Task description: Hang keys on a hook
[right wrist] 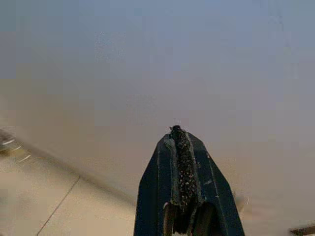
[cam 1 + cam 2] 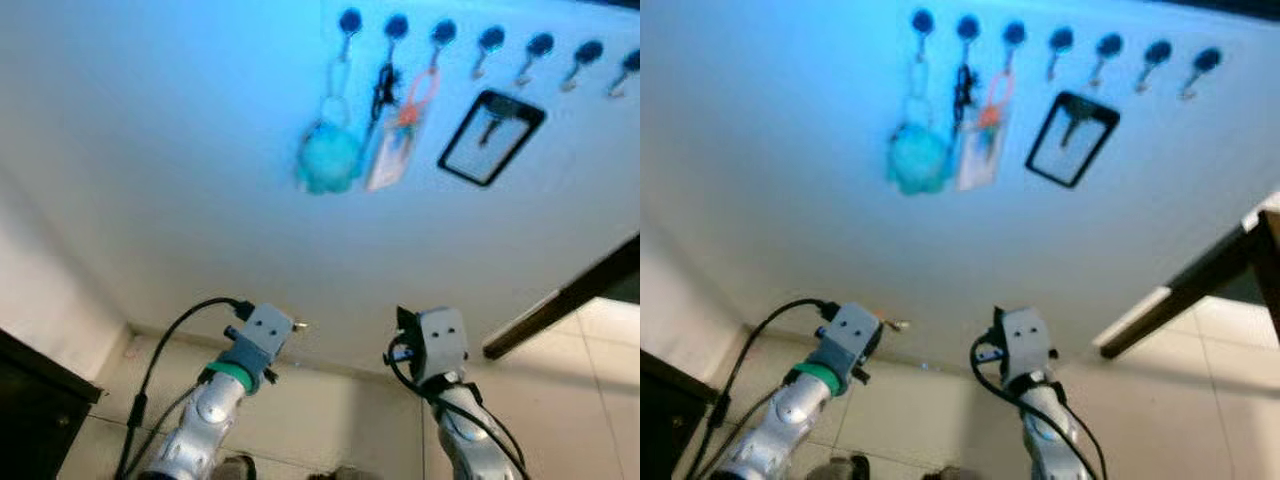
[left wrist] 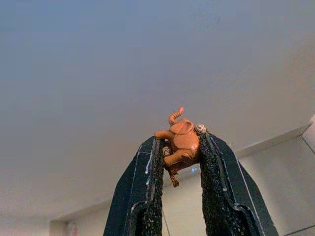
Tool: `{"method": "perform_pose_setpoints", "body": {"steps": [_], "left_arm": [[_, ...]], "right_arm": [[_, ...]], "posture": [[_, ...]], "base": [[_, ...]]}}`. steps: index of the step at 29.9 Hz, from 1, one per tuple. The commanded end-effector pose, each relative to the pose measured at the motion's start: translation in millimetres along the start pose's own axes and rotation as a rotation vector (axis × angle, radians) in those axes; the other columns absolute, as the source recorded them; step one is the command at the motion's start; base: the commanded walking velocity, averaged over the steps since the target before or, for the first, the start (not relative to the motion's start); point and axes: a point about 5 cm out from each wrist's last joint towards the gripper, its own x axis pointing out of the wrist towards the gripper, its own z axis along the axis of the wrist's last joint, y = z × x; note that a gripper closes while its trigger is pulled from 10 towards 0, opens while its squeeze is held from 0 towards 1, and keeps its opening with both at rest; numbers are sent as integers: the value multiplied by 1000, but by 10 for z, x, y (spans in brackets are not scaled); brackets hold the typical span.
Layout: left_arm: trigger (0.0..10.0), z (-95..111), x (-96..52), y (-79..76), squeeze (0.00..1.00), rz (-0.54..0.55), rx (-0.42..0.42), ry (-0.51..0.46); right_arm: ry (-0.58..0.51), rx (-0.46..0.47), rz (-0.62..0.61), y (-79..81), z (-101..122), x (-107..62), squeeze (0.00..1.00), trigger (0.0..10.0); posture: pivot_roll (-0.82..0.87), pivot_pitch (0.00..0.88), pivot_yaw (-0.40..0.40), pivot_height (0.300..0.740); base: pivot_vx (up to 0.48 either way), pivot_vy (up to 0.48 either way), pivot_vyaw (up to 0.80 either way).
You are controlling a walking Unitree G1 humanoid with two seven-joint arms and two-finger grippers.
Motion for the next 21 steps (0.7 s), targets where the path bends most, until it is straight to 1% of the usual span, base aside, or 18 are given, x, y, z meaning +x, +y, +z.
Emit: {"method": "perform_pose_setpoints", "body": {"steps": [1, 15, 17, 18, 21], "left_arm": [[10000, -40, -18, -82, 0, -25, -12, 14], [10000, -42, -12, -85, 0, -22, -19, 13], [10000, -62, 0, -54, 0, 1, -51, 39], [10000, -67, 7, -36, 0, 12, -67, 46], [10000, -61, 26, 0, 0, 25, -75, 50]], "right_arm": [[30, -9, -12, -46, -78, -55, 0, 10000], [29, -10, -13, -45, -95, -59, 0, 10000], [29, -11, -14, -48, -98, -64, 0, 10000], [28, -11, -15, -49, -99, -67, 0, 10000], [28, -11, -15, -53, -98, -66, 0, 10000]], "posture": [[-30, 70, 54, 740], [-32, 72, 55, 740], [-33, 72, 55, 740], [-33, 72, 54, 740], [-32, 76, 52, 740]], "base": [[0, -480, 0], [0, -465, 0], [0, 0, 0], [0, 480, 0], [0, 480, 0]]}}
